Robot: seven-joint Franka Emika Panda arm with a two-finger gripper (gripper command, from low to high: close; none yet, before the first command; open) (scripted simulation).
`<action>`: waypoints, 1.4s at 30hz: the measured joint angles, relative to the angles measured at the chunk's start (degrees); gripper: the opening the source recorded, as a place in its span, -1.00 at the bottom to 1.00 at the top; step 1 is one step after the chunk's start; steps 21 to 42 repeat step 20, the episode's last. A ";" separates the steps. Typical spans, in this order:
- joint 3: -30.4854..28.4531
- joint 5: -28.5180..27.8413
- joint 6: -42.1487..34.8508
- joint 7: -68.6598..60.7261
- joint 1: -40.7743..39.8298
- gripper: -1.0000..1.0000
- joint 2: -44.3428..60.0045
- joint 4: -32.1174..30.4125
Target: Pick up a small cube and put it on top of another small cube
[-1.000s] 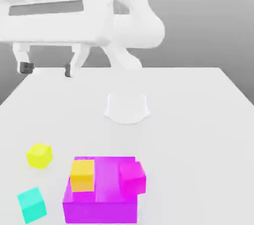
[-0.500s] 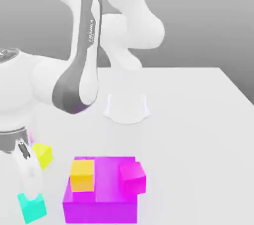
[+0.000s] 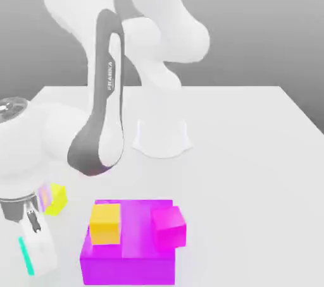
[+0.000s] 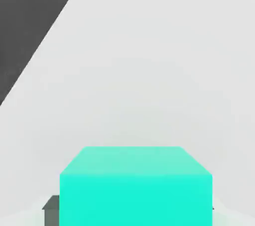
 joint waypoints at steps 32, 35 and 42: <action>4.19 -4.82 -5.68 -10.36 8.41 1.00 -17.63 -11.76; 4.19 -4.82 -5.68 -10.36 8.41 1.00 -17.63 -11.76; 4.19 -4.82 -5.68 -10.36 8.41 1.00 -17.63 -11.76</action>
